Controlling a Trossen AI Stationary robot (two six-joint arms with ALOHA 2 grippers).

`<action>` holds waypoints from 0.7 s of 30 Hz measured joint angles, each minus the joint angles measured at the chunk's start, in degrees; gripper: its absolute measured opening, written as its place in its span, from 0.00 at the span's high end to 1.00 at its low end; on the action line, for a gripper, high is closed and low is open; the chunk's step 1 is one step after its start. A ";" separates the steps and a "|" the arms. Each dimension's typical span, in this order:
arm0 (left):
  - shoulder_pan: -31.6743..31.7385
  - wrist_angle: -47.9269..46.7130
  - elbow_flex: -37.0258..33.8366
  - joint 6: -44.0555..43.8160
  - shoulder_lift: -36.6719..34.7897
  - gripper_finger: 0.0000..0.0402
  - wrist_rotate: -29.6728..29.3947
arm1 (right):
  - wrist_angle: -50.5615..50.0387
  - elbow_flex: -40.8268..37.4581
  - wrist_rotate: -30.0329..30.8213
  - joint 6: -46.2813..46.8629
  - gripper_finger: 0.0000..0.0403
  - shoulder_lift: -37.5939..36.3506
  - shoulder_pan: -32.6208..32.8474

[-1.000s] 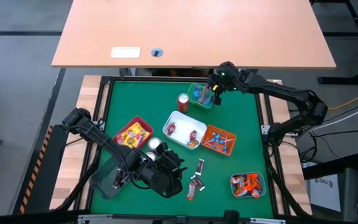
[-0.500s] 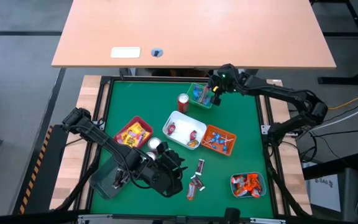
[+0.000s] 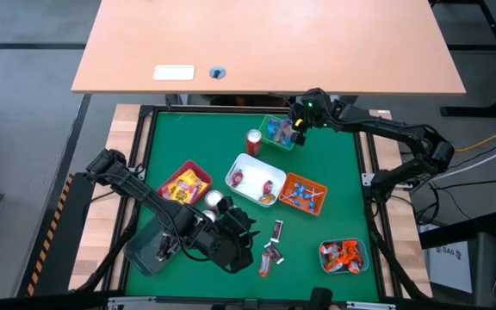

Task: Sort candy
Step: Put the orange chocolate into the blue bin

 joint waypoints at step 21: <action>-0.17 5.87 0.02 2.91 2.09 0.68 1.51 | -3.25 -0.02 0.04 0.24 0.65 0.02 0.00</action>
